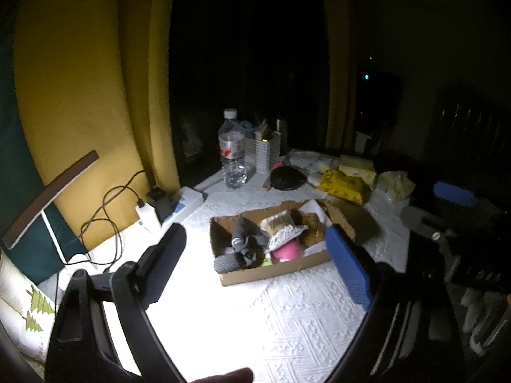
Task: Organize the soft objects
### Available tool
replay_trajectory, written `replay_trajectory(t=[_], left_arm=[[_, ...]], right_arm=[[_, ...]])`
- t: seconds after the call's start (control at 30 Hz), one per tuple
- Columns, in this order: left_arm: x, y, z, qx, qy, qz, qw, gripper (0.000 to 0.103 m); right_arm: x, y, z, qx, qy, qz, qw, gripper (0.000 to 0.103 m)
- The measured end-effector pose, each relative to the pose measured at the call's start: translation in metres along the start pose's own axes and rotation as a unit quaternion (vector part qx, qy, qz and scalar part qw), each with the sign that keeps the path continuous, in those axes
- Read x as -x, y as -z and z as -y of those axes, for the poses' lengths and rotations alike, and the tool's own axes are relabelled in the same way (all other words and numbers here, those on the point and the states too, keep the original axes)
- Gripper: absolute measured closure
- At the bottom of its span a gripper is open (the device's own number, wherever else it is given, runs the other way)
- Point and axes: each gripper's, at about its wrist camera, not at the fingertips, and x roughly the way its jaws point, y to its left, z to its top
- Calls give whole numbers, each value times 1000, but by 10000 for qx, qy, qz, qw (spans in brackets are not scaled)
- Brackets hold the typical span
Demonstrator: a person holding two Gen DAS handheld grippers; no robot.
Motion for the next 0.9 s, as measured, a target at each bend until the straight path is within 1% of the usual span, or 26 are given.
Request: replay_trajectory(t=[0.1,0.27,0.9], left_arm=[[1,1,-3,29,-3,-44,10000,13],[8,-1,-6,87,67,47,9999,13],[10,-1,-9,125,41,74,9999,13]], right_arm=[[6,-2,-1,-20,50,41,10000,16],[9,-2,-3,-31,40,47,10000,16],[10,-2,-6,-20,50,35,10000,16]])
